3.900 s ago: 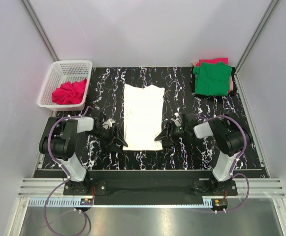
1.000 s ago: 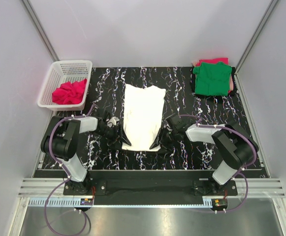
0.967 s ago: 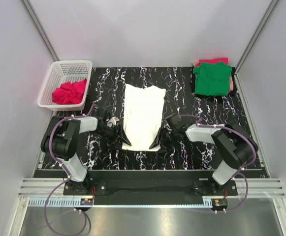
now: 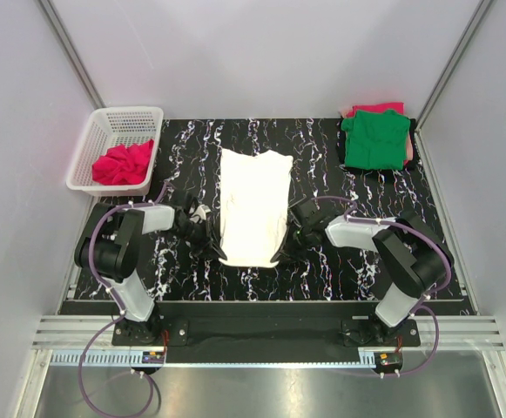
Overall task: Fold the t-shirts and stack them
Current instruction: Fold the tshirt
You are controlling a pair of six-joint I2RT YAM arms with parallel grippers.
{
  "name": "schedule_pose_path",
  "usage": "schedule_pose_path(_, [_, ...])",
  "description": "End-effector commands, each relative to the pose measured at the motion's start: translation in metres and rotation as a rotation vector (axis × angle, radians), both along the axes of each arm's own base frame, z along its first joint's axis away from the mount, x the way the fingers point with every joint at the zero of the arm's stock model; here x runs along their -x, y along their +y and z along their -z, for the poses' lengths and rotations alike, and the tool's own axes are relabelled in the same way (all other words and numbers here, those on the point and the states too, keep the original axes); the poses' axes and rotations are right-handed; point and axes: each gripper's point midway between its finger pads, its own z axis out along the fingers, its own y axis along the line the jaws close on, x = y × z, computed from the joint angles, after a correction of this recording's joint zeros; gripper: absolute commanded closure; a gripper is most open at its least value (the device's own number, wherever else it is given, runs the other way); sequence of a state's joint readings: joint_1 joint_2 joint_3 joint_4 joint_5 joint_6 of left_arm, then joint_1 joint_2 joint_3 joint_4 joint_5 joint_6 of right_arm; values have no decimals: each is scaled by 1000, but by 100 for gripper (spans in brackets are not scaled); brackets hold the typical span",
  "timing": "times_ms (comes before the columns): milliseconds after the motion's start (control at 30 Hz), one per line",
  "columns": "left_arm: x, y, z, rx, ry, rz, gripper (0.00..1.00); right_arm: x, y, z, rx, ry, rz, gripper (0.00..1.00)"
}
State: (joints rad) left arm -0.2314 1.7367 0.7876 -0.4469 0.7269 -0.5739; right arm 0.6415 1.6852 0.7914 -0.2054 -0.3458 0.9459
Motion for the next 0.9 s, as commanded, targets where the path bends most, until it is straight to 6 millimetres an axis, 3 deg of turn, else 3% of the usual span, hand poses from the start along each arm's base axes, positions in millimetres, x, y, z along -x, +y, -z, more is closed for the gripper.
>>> schedule_pose_path(0, [-21, 10, 18, -98, -81, -9, 100, 15, -59, 46, 306, 34, 10, 100])
schedule_pose_path(400, [-37, 1, -4, -46, -127, -34, 100, -5, -45, 18, 269, -45, -40, 100])
schedule_pose_path(633, [-65, -3, -50, -37, -230, -49, 100, -22, -38, -20, 264, -123, -89, 100])
schedule_pose_path(833, [-66, -4, -51, -38, -225, -46, 100, -22, -36, -20, 261, -104, -108, 100])
schedule_pose_path(867, [-66, -5, -60, -29, -249, -45, 100, -24, -33, -32, 246, -121, -106, 100])
